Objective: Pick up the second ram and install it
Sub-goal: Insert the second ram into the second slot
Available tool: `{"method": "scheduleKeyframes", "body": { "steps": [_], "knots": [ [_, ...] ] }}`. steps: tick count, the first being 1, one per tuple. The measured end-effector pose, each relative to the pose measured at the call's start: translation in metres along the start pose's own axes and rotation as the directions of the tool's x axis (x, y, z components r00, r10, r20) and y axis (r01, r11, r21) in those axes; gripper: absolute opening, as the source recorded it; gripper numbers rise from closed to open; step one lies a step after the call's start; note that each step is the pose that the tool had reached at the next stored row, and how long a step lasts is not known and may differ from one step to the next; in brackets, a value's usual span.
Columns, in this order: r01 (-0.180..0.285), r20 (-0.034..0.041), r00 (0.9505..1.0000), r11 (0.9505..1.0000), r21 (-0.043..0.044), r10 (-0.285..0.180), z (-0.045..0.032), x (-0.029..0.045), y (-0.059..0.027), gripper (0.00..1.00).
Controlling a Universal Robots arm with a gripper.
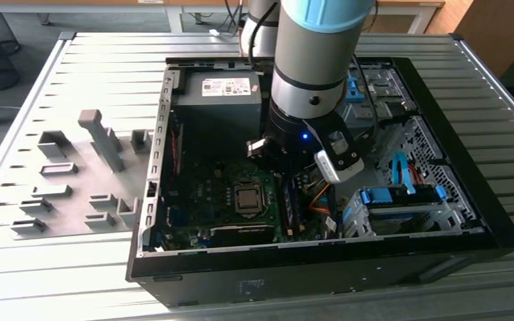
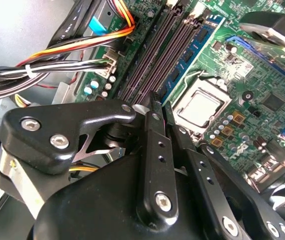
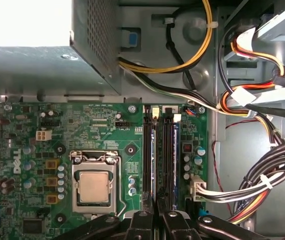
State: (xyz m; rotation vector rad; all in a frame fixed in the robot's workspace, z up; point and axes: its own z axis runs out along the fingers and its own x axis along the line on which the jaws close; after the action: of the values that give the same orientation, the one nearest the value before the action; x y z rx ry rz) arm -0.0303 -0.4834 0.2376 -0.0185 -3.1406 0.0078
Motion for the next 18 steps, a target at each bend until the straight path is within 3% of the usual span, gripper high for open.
{"method": "scheduleKeyframes", "body": {
  "steps": [7,18],
  "knots": [
    [0.000,0.0001,1.0000,1.0000,-0.0026,0.000,0.0093,-0.0010,0.0001,0.14],
    [-0.018,-0.0001,0.9998,0.9998,-0.0026,0.018,0.0136,-0.0025,0.0002,0.14]
  ]
}}
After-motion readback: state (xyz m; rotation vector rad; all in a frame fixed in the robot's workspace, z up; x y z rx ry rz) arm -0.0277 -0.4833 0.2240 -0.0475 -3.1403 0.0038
